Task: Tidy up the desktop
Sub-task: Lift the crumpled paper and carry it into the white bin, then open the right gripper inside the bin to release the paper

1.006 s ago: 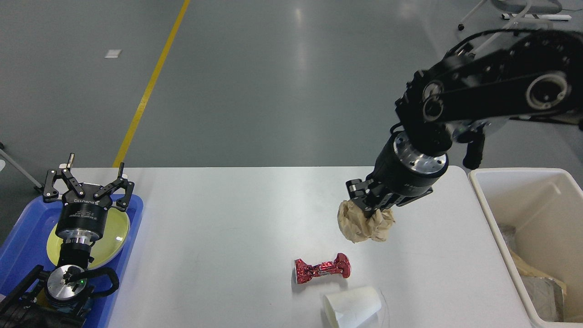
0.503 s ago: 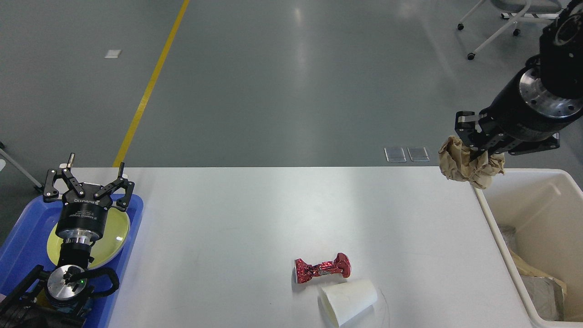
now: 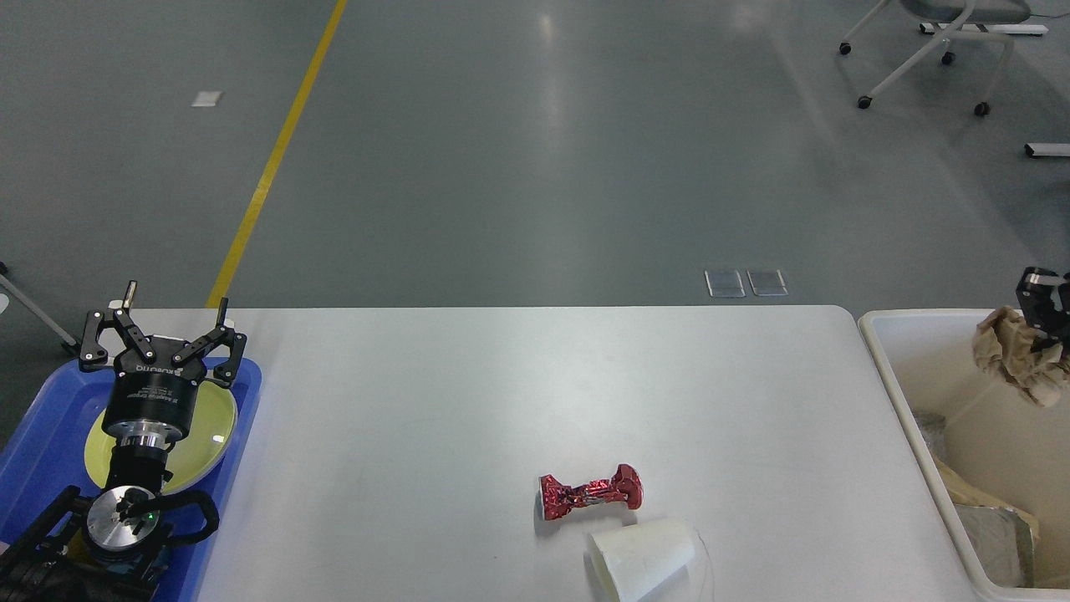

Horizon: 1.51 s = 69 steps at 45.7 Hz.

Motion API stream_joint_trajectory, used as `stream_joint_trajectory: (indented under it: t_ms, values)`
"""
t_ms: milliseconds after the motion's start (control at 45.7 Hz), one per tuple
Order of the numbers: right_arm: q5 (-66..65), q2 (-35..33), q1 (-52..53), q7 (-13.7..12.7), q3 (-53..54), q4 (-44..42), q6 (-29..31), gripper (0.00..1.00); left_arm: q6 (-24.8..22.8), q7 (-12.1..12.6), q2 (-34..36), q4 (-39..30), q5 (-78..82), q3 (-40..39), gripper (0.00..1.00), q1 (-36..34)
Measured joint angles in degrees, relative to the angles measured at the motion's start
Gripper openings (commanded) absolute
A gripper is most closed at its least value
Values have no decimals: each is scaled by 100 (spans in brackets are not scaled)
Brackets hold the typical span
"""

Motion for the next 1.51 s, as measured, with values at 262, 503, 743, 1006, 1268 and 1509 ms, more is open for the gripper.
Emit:
stream_joint_trajectory:
  t_ms: [262, 503, 743, 1006, 1268, 1509]
  values:
    - [-176, -247, -3482, 9, 1981, -2843, -197, 0, 0, 0, 3, 0, 0, 1, 96, 0]
    - [-111, 826, -6228, 8, 3156, -4673, -2121, 0, 0, 0, 4, 0, 0, 1, 96, 0]
    - [-72, 1802, -7584, 8, 3783, -5448, -3869, 0, 0, 0, 4, 0, 0, -3, 96, 0]
    - [-71, 2185, -7847, 10, 3846, -5485, -4111, 100, 0, 0, 4, 0, 3, -3, 96, 0]
    - [-70, 2178, -7792, 9, 3838, -5459, -4649, 100, 0, 0, 4, 0, 3, -3, 96, 0]
    - [-70, 2180, -7749, 9, 3841, -5412, -4675, 100, 0, 0, 4, 0, 3, -2, 96, 0]
